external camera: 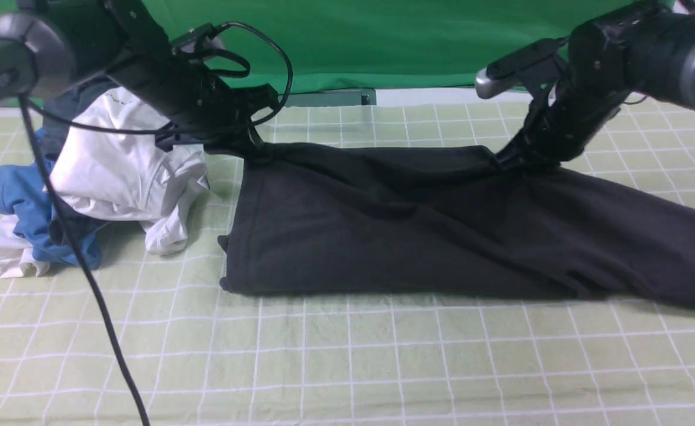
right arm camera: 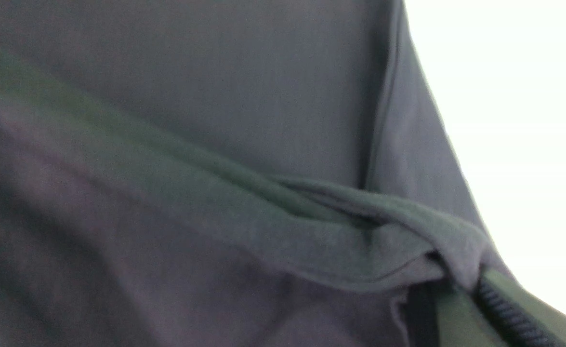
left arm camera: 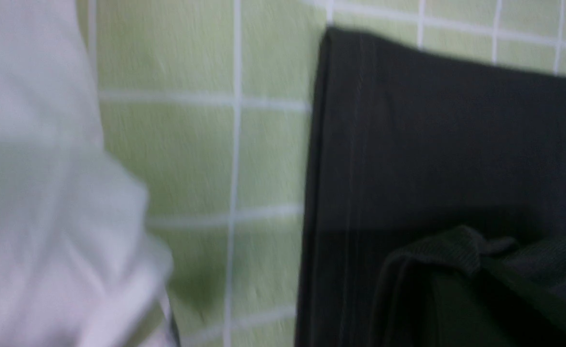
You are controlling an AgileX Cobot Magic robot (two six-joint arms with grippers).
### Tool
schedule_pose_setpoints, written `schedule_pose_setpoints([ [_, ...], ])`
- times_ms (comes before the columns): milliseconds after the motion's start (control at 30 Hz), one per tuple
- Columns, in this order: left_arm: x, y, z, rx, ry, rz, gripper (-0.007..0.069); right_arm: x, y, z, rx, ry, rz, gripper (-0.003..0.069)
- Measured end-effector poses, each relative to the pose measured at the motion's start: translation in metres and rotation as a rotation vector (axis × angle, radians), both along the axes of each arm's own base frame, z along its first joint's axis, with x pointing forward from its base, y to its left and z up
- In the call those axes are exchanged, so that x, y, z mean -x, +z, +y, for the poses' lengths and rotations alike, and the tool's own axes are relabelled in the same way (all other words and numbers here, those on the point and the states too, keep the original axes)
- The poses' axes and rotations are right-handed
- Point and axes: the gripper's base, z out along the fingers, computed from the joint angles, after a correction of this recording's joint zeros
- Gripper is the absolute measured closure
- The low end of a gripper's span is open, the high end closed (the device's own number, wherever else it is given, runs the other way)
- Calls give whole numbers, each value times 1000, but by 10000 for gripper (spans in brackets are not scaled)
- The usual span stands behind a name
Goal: Fold a long-sleeved shirt over a green coffee tablecloth.
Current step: 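Fold the black garment in half by bringing its near edge over to the far edge, then pull the folded dark garment lengthwise by its ends to straighten it flat on the table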
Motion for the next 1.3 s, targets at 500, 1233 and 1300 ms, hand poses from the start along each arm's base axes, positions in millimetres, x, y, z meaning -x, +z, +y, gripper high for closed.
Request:
schedule_pose_setpoints([
  [500, -44, -46, 16, -50, 30, 42, 599, -45, -41, -9, -98, -30, -210, 424],
  [1233, -52, 75, 26, -83, 16, -168, 149, 28, 154, -147, 59, -281, -126, 566],
  [1300, -50, 86, 25, -72, 1, -184, 139, 40, 163, -157, 61, -314, -108, 600],
])
